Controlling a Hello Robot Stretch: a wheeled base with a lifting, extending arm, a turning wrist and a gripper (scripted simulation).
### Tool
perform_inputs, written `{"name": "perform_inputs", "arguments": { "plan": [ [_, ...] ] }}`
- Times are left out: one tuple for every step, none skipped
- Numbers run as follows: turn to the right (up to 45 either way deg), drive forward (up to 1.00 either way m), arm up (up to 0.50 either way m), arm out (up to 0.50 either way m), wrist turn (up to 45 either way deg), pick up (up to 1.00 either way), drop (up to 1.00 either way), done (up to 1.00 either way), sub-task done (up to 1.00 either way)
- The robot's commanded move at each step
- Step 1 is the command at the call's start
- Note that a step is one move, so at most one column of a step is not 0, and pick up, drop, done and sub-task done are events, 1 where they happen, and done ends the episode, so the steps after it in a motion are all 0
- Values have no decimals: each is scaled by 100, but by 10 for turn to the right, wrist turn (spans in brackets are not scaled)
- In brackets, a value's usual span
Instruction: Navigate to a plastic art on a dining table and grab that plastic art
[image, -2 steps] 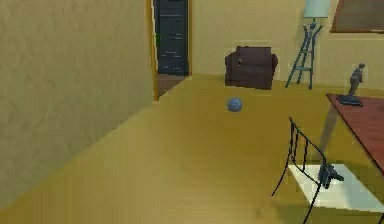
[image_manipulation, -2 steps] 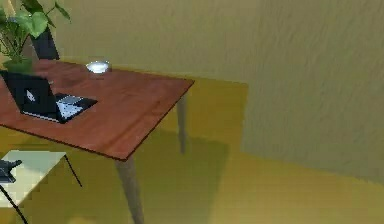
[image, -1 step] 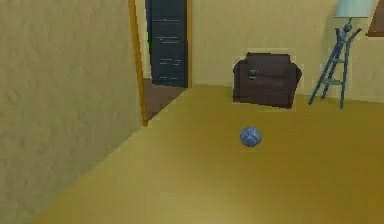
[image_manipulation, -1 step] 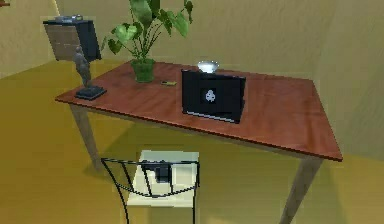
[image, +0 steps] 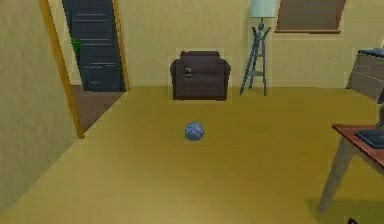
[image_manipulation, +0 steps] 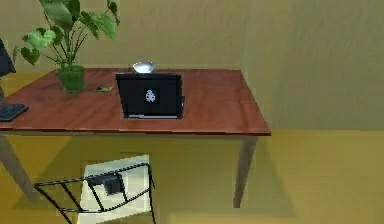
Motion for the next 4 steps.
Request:
{"name": "perform_inputs", "arguments": {
  "plan": [
    [0,80,0,0,0,0,0,0,0],
    [450,0,0,0,0,0,0,0,0],
    [150,0,0,0,0,0,0,0,0],
    [0,30,0,0,0,0,0,0,0]
  ]
}}
